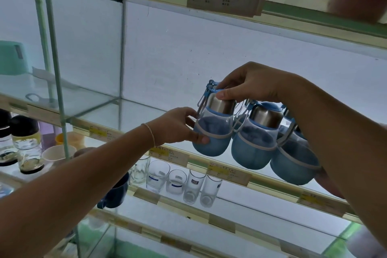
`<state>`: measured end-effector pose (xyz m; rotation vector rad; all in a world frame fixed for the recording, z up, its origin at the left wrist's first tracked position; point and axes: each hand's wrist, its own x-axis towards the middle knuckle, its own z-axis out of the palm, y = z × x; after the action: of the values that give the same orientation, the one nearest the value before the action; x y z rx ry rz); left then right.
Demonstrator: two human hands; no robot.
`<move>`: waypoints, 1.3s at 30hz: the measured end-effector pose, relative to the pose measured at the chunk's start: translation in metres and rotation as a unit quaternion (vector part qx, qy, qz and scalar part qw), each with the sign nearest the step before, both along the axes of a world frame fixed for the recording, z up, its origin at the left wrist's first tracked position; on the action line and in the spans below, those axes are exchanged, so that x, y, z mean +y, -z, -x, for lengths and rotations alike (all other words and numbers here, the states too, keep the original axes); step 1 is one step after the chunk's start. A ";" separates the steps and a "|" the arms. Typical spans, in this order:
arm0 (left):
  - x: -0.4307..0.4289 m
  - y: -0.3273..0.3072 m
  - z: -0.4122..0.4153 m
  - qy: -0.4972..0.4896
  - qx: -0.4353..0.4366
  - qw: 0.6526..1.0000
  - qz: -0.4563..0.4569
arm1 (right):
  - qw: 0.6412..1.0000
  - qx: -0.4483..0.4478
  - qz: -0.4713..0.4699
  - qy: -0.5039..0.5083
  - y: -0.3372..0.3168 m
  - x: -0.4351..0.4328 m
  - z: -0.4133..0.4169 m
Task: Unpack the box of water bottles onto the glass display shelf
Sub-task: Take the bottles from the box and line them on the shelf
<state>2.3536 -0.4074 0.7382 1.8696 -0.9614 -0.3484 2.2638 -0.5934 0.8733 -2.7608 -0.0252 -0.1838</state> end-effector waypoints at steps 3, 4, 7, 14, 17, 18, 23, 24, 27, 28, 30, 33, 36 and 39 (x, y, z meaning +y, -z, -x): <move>-0.001 -0.001 0.002 -0.004 0.000 1.000 -0.008 | 1.000 -0.007 -0.014 0.005 0.002 0.000 0.002; -0.001 -0.001 0.002 -0.004 0.003 1.000 -0.010 | 1.000 -0.010 -0.016 0.006 0.002 0.000 0.003; -0.002 -0.002 0.004 -0.007 0.011 1.000 -0.011 | 1.000 -0.016 -0.012 0.010 0.004 0.002 0.006; -0.001 -0.002 0.014 -0.027 0.031 0.999 -0.008 | 0.998 -0.060 0.033 0.017 0.013 0.007 0.015; 0.001 -0.008 0.019 -0.045 0.040 0.998 -0.010 | 0.995 -0.071 0.067 0.016 0.016 0.009 0.020; 0.002 -0.012 0.022 -0.058 0.042 0.997 -0.011 | 0.994 -0.075 0.078 0.016 0.016 0.009 0.022; -0.001 -0.033 0.039 -0.151 -0.011 0.988 -0.005 | 0.987 -0.112 0.111 0.011 0.017 0.010 0.034; -0.002 -0.036 0.042 -0.168 -0.036 0.985 -0.005 | 0.985 -0.121 0.120 0.011 0.018 0.010 0.036; -0.004 -0.036 0.053 -0.206 -0.100 0.973 -0.009 | 0.978 -0.151 0.143 0.016 0.023 0.008 0.045; -0.004 -0.034 0.057 -0.216 -0.117 0.969 -0.013 | 0.976 -0.164 0.140 0.019 0.024 0.007 0.048; -0.006 -0.029 0.063 -0.231 -0.144 0.962 -0.022 | 0.972 -0.193 0.128 0.028 0.029 0.006 0.054; -0.008 -0.021 0.070 -0.234 -0.178 0.954 -0.056 | 0.964 -0.236 0.114 0.040 0.039 0.005 0.058; -0.010 -0.018 0.076 -0.230 -0.204 0.949 -0.072 | 0.959 -0.260 0.095 0.051 0.050 0.007 0.064; -0.011 -0.017 0.078 -0.224 -0.218 0.947 -0.074 | 0.956 -0.271 0.089 0.063 0.060 0.009 0.072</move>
<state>2.2759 -0.4182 0.7552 2.2880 -0.7708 0.2889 2.1918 -0.5844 0.8132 -2.7954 -0.0101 -1.0110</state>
